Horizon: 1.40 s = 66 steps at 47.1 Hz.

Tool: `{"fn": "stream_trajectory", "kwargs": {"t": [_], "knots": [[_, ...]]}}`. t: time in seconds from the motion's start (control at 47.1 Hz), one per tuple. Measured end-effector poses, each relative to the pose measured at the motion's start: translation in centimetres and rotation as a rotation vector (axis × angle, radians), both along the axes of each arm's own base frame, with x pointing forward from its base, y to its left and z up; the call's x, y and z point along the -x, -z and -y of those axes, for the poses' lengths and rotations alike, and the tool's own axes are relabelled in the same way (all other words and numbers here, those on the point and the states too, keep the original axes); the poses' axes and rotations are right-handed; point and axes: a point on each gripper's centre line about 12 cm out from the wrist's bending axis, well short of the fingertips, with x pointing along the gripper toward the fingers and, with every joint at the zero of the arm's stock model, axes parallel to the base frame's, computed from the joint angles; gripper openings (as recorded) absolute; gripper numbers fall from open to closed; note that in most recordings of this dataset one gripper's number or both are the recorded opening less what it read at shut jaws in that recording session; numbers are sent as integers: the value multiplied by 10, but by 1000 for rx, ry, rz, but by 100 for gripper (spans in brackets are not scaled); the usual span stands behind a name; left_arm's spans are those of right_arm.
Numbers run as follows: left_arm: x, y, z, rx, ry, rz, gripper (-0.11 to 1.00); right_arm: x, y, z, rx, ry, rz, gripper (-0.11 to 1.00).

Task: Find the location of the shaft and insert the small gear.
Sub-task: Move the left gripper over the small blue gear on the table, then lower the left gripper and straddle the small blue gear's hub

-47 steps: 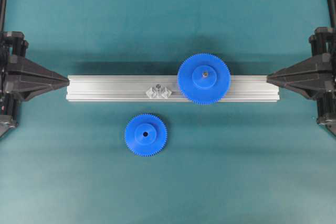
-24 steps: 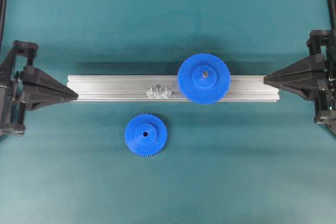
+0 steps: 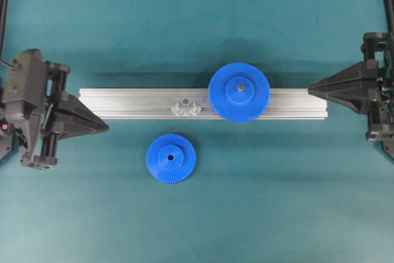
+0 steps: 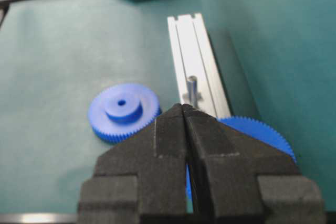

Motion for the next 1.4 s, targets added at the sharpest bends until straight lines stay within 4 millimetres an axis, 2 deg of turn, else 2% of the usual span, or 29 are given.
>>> {"fn": "stream_trajectory", "kwargs": {"t": [0.255,0.551,0.976,1.4], "knots": [[-11,-2,1,7,-7,-36,0,0,3,1,-1,6,-34,2],[-34,0,4,16,-15,-91,0,1,5,1,-4,6,-52,1],[-63,11,8,7,-18,-210,0,1,5,2,-22,12,-51,2],[-88,31,12,-7,-18,-335,0,6,22,1,-63,23,-91,1]]}}
